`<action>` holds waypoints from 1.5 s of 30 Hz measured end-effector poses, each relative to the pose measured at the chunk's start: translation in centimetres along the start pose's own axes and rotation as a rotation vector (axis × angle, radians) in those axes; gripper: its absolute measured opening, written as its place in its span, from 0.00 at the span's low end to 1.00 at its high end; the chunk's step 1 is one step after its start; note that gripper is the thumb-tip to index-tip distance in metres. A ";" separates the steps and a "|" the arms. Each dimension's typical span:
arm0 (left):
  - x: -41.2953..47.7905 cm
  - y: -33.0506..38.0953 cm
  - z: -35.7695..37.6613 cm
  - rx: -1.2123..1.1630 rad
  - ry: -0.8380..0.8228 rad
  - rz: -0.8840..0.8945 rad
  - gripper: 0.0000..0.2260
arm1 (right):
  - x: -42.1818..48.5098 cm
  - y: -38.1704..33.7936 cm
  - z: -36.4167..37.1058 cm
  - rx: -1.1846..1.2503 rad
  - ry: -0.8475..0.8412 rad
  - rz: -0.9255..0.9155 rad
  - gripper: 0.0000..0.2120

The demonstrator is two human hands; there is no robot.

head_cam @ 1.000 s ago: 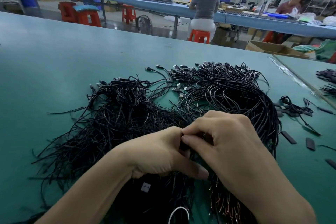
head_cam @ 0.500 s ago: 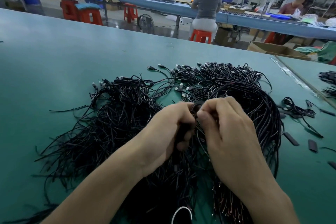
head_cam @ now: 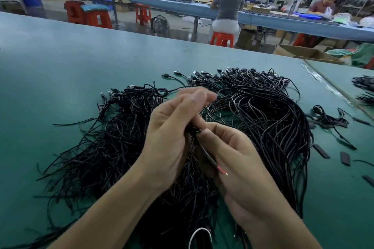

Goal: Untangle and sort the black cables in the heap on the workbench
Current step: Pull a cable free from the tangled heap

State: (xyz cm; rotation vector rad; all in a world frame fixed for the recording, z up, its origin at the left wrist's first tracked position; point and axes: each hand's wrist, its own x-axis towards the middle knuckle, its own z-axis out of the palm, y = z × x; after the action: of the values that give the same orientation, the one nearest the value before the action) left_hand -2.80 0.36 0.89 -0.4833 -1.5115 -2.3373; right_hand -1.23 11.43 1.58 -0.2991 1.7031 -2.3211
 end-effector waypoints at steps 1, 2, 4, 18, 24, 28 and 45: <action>-0.1 -0.2 0.0 0.085 -0.043 0.031 0.11 | 0.2 0.0 -0.4 0.005 0.020 -0.014 0.10; -0.2 -0.4 0.1 0.184 -0.085 0.066 0.08 | 0.3 0.0 -0.7 0.004 0.030 -0.025 0.11; -0.3 -0.8 0.2 0.312 -0.128 0.108 0.04 | 0.6 -0.1 -1.3 -0.018 0.039 -0.040 0.11; -0.5 -1.7 -0.1 0.471 -0.081 0.296 0.17 | 0.9 -0.7 -2.8 -0.259 0.170 -0.233 0.08; -0.2 -1.6 -0.4 0.408 0.005 0.270 0.07 | 0.8 -0.4 -2.4 -0.190 0.080 -0.285 0.11; -0.2 -2.1 -0.8 0.290 0.002 0.190 0.25 | 0.9 -0.4 -2.7 -0.237 0.145 -0.272 0.12; 0.8 -1.8 -2.3 0.334 -0.078 -0.056 0.13 | 1.3 1.0 -3.6 -0.524 0.078 -0.269 0.10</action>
State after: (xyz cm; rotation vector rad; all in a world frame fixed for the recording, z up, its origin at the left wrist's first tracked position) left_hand -4.58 -1.16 -1.06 -0.4536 -1.9267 -2.0654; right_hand -3.54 13.98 -0.39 -0.5677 2.4288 -2.0280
